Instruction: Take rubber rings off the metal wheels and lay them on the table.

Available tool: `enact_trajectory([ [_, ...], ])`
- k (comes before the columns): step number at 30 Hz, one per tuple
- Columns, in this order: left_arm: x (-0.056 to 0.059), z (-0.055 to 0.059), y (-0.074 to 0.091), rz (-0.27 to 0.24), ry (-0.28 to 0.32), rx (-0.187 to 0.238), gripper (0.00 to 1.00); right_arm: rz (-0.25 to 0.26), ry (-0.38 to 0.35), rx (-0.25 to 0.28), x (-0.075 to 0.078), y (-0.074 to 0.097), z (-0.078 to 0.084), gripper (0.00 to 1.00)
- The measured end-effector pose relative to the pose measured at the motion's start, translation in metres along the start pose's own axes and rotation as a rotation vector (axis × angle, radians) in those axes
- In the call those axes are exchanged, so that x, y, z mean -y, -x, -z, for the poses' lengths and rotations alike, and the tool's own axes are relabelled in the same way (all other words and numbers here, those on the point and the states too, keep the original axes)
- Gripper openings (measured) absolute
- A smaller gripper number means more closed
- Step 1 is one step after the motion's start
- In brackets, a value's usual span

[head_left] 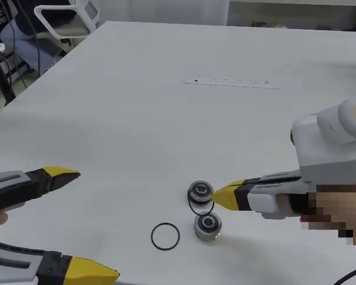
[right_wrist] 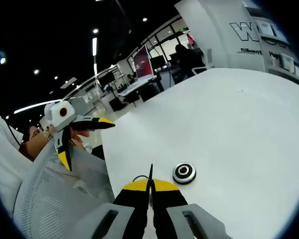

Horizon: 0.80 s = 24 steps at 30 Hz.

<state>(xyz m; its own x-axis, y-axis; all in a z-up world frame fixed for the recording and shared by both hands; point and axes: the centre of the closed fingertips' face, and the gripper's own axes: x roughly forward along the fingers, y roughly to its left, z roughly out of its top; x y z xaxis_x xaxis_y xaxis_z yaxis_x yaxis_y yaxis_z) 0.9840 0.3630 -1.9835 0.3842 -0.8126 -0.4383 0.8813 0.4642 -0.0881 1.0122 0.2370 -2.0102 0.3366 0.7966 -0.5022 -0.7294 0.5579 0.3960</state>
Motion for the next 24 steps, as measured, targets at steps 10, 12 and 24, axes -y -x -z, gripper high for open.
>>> enact_trajectory([
  [10, -0.001, 0.007, -0.001, -0.009, -0.012, -0.044, 0.99, -0.037, 0.041, -0.007, -0.015, -0.009, 0.0, 0.0],
  [12, 0.0, 0.01, -0.002, -0.007, -0.014, -0.06, 0.99, -0.045, 0.051, -0.011, -0.018, -0.011, 0.001, 0.0],
  [24, 0.0, 0.015, -0.002, -0.002, -0.017, -0.09, 0.99, -0.076, 0.105, -0.062, -0.029, -0.025, 0.011, 0.0],
])
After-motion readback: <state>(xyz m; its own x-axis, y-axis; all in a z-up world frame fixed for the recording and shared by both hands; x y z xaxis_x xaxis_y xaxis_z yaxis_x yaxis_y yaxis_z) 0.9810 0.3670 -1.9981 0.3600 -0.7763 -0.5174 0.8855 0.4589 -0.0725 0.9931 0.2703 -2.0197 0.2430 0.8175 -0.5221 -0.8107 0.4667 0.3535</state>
